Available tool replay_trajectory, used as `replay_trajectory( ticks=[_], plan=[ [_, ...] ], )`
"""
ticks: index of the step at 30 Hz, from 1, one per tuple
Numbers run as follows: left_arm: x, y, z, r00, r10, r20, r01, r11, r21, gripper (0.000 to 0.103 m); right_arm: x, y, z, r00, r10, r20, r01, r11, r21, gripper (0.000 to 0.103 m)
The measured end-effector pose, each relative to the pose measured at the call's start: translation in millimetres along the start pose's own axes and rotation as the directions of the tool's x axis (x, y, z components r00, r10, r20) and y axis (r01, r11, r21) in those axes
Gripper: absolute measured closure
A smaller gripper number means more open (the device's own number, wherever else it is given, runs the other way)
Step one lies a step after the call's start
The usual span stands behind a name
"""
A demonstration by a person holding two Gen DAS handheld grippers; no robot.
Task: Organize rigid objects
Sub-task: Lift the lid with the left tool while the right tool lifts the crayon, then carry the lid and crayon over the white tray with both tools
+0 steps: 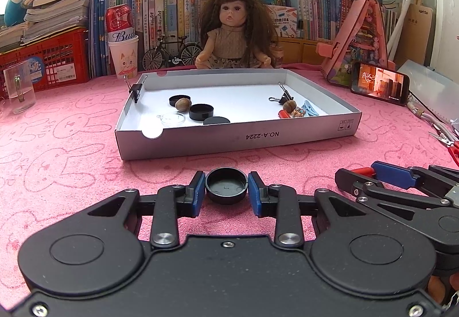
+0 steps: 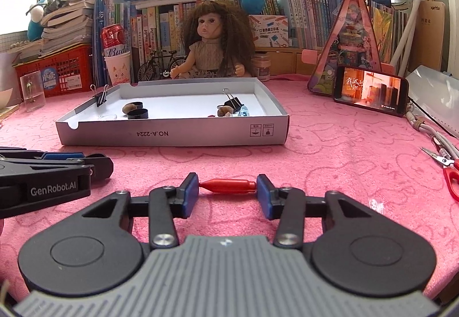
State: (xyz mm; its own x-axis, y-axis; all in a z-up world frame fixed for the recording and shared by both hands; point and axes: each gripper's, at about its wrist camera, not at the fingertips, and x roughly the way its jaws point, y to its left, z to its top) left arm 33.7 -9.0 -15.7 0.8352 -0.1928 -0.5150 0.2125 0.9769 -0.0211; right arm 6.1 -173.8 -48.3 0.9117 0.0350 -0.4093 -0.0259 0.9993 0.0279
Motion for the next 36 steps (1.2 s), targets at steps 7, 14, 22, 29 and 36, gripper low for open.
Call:
replay_trajectory(
  ticks=[7, 14, 22, 29, 36],
  plan=[
    [-1, 0, 1, 1.0, 0.001, 0.006, -0.001, 1.0, -0.005, 0.073, -1, 1, 3, 1.0, 0.005, 0.008, -0.004, 1.0, -0.005, 0.054],
    [-3, 0, 3, 1.0, 0.004, 0.01, -0.004, 1.0, -0.015, 0.073, 0, 1, 6, 1.0, 0.01, 0.012, -0.01, 1.0, -0.008, 0.054],
    [-3, 1, 5, 1.0, 0.007, 0.011, -0.007, 1.0, -0.026, 0.073, 1, 1, 11, 1.0, 0.013, 0.021, -0.012, 1.0, -0.013, 0.054],
    [-3, 0, 7, 1.0, 0.007, 0.014, -0.007, 1.0, -0.03, 0.073, 2, 1, 15, 1.0, 0.017, 0.025, -0.016, 1.0, -0.017, 0.054],
    [-1, -1, 13, 1.0, 0.006, 0.022, -0.006, 0.999, -0.033, 0.073, 4, 1, 19, 0.999, 0.021, 0.03, -0.021, 1.0, -0.019, 0.054]
  ],
)
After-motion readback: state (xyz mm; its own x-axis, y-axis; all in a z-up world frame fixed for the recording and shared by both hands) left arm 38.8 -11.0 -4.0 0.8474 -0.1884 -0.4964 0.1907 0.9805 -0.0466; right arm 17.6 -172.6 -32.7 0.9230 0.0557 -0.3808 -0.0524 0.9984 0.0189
